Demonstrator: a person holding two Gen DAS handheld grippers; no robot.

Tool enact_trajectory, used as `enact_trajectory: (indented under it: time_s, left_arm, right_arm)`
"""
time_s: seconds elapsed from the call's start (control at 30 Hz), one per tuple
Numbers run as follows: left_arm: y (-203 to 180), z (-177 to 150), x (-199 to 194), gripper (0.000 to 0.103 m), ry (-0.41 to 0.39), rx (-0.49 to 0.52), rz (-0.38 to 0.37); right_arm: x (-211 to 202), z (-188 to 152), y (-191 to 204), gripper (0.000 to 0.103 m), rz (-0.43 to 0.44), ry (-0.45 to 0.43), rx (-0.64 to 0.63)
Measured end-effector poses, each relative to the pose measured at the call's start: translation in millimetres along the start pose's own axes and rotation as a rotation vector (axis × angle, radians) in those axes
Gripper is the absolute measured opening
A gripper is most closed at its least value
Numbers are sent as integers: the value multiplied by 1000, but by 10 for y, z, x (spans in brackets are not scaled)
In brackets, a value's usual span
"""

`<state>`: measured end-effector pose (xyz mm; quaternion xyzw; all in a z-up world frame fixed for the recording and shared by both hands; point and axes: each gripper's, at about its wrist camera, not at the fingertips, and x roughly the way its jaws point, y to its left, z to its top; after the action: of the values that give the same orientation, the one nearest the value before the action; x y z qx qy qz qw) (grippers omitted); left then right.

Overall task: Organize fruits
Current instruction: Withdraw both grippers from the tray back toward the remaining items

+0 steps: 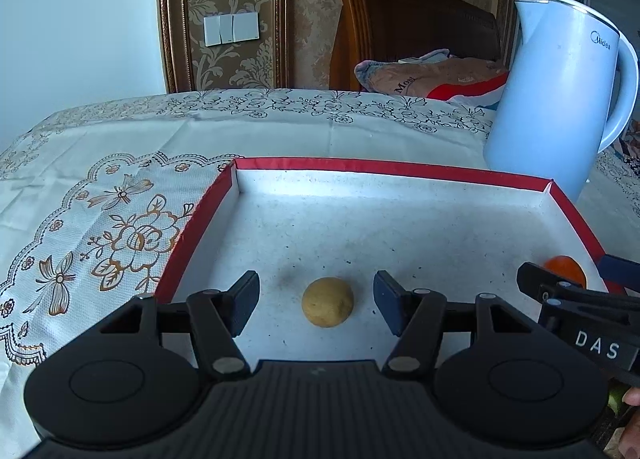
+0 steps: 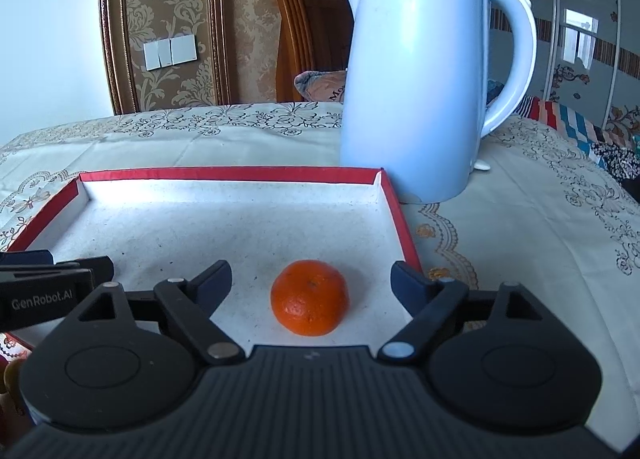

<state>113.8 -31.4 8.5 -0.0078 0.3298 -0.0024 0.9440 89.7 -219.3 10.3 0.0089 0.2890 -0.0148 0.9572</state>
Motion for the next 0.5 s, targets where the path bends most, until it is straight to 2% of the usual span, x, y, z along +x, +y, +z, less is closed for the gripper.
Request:
enact_trajectory:
  time_s: [0.13, 0.33, 0.43, 0.5]
  left_arm:
    - [38, -10, -72, 63, -24, 3, 13]
    - [82, -37, -290, 63, -95, 17, 22]
    - [113, -66, -385, 70, -124, 13, 26]
    - [133, -90, -437, 71, -140, 10, 25]
  right_arm:
    - [-100, -46, 29, 97, -14, -38, -21]
    - [-204, -108, 2, 97, -8, -54, -17]
    - [-246, -133, -53, 97, 0, -58, 13]
    - [-254, -142, -74, 97, 6, -58, 24]
